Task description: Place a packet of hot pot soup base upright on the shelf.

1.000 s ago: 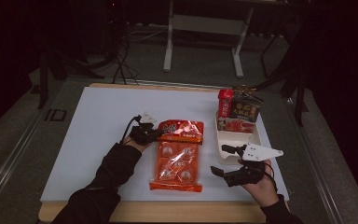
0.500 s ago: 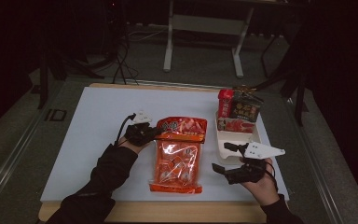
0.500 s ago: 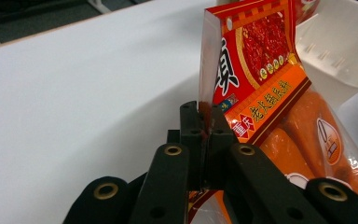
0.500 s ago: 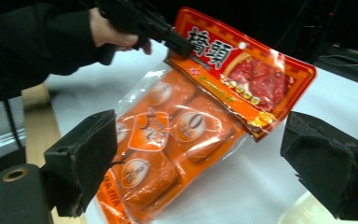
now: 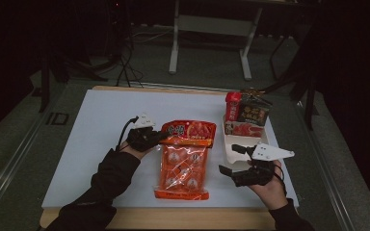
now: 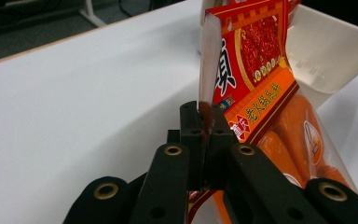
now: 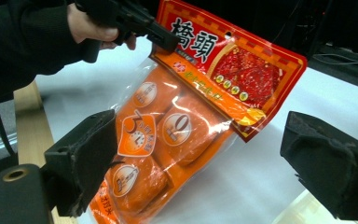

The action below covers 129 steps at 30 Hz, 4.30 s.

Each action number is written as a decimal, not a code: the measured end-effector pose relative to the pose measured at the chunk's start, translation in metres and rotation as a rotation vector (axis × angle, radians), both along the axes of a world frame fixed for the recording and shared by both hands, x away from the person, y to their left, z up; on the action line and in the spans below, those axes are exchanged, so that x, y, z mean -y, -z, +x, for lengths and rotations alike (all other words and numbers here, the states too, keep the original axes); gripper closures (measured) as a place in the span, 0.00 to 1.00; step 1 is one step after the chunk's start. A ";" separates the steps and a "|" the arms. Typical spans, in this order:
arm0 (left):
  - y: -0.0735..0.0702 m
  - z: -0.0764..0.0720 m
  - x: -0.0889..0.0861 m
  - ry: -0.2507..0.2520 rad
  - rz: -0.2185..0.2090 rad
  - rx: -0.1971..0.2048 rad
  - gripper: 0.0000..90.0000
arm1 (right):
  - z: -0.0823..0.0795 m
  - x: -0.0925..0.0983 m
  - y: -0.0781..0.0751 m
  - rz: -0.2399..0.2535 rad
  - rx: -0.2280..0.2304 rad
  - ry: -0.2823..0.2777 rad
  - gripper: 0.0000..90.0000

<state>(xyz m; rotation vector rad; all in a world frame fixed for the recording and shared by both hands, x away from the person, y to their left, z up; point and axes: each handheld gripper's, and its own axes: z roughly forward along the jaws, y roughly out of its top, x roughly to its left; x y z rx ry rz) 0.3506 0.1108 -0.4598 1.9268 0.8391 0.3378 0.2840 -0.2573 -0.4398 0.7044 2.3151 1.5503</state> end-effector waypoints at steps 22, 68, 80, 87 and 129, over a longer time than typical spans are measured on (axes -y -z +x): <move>-0.022 -0.026 -0.009 0.145 -0.092 0.078 0.99 | 0.024 -0.018 -0.018 0.051 -0.024 0.033 0.16; -0.021 -0.055 -0.020 0.168 -0.199 0.105 0.86 | 0.013 -0.053 -0.016 0.032 -0.098 -0.142 1.00; -0.027 -0.062 -0.027 0.138 -0.232 0.112 0.56 | 0.003 -0.059 -0.030 0.063 -0.117 -0.171 1.00; -0.026 -0.067 -0.031 0.109 -0.236 0.090 0.25 | 0.004 -0.057 -0.046 0.086 -0.085 -0.177 1.00; 0.037 -0.092 -0.041 -0.017 -0.184 -0.021 0.02 | 0.058 0.072 -0.135 0.155 0.081 0.131 1.00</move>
